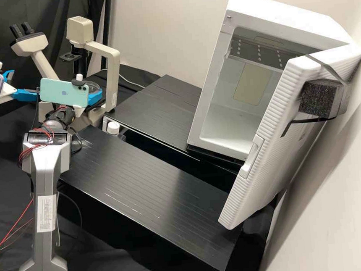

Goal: Return the petri dish to the incubator.

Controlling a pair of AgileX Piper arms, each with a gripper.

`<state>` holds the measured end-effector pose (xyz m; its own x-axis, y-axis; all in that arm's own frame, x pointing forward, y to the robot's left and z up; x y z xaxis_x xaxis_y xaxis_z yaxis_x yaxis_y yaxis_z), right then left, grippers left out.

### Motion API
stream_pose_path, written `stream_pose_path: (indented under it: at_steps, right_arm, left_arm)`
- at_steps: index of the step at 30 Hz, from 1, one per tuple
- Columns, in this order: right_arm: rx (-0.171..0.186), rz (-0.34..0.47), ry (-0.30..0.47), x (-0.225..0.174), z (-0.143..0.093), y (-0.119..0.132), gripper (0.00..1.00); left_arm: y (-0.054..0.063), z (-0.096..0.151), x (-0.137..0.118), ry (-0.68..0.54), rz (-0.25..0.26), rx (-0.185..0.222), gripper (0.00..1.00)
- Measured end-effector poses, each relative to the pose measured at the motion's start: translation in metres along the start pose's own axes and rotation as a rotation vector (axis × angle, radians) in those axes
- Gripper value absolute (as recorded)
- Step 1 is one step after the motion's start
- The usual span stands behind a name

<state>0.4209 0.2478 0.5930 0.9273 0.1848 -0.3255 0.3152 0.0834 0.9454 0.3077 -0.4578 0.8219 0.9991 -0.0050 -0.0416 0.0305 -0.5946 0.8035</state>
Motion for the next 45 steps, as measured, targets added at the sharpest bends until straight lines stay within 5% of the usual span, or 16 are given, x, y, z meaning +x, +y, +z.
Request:
stream_pose_path:
  at_steps: [17, 28, 37, 45]
  right_arm:
    - [0.055, 0.038, 0.077, -0.06, -0.008, 0.045, 0.0]
    - [0.016, 0.048, 0.083, -0.079, -0.001, 0.047, 0.0]
    - [-0.09, 0.064, 0.107, -0.134, 0.022, 0.047, 0.0]
    - [-0.076, 0.168, 0.193, -0.203, 0.042, 0.072, 0.0]
  left_arm:
    - [0.0, 0.0, 0.0, 0.0, 0.0, 0.0, 1.0]
    - [0.0, 0.0, 0.0, 0.0, 0.0, 0.0, 1.0]
    - [0.0, 0.0, 0.0, 0.0, 0.0, 0.0, 1.0]
    - [0.0, 0.0, 0.0, 0.0, 0.0, 0.0, 1.0]
